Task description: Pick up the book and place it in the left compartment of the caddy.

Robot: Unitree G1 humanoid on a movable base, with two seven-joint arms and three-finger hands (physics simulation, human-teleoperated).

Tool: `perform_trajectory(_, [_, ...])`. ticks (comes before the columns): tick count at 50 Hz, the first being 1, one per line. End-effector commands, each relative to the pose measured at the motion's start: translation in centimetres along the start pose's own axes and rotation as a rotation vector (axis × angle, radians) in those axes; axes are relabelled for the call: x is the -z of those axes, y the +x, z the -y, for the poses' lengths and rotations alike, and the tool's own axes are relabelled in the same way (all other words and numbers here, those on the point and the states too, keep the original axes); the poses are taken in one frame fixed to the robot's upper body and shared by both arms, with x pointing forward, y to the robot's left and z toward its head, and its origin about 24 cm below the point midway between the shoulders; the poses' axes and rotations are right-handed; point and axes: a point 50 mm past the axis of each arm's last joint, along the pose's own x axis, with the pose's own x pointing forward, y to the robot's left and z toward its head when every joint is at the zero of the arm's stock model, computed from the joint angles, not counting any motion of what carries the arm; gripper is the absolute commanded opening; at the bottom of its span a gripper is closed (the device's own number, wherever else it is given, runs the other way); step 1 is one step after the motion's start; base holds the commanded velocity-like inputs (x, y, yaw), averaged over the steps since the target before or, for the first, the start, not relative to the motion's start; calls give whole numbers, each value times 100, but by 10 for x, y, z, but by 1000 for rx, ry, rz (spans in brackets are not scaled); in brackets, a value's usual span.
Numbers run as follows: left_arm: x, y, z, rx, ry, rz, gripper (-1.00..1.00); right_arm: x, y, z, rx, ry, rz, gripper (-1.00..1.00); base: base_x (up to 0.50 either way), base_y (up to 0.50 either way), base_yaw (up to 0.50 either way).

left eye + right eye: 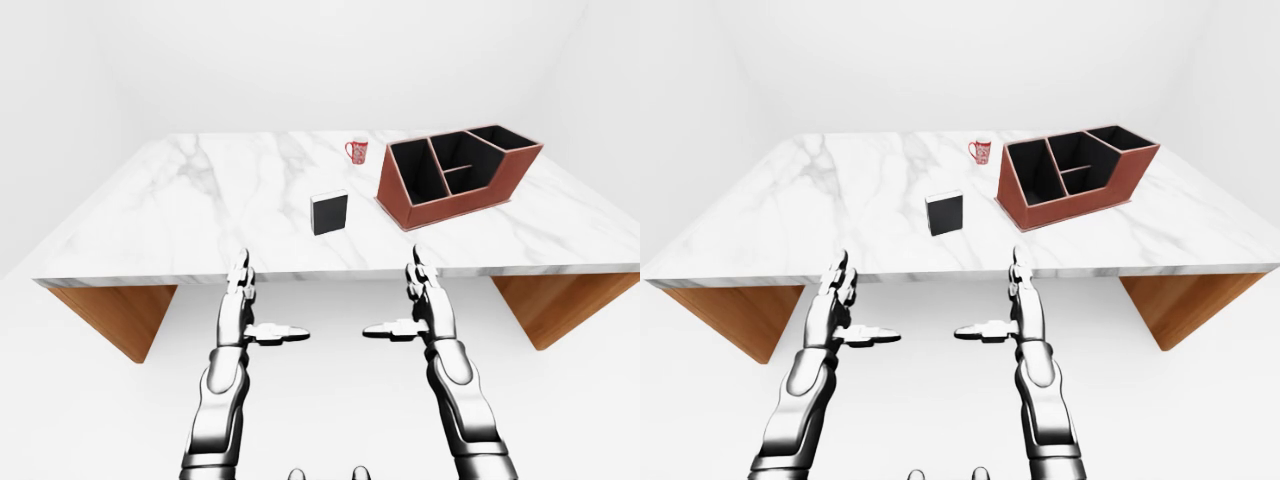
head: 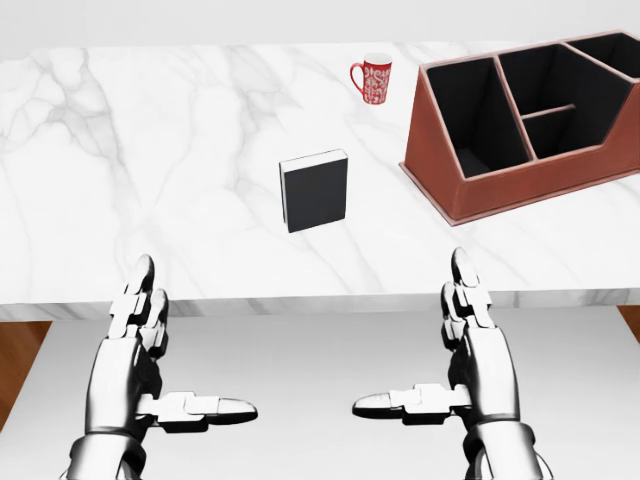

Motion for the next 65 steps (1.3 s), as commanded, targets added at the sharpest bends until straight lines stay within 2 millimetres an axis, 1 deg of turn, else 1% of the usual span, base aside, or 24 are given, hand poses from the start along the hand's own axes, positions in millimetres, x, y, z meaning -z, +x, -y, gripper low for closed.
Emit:
perform_trajectory(1, [-3,-1,-6,6,6,22,100,-1,0,9,16,-8,12,100,0,0,0])
perform_trajectory(7, [0,0,-7,7,6,21,100,-1,0,8,15,-8,9,100,0,0,0])
perform_trajectory(9, [-4,-3,-5,8,7,23,100,-1,0,9,14,-7,9,100,0,0,0])
perform_trajectory(18, [0,0,-6,13,6,19,100,-3,-1,7,6,-1,16,100,0,0,0])
perform_trajectory(27, [-2,-2,-5,15,5,22,100,-2,-1,7,-5,20,22,100,0,0,0])
perform_trajectory(34, [1,0,-5,17,5,22,100,-2,-1,6,-5,3,19,100,0,0,0])
perform_trajectory(55, [-2,-2,-5,20,7,24,100,-1,-1,6,-13,1,18,100,0,0,0])
perform_trajectory(57, [1,0,-5,21,6,22,100,-1,-1,6,-13,2,18,100,0,0,0])
perform_trajectory(65, [1,0,-5,21,6,22,100,-2,-1,6,-11,4,19,100,0,0,0])
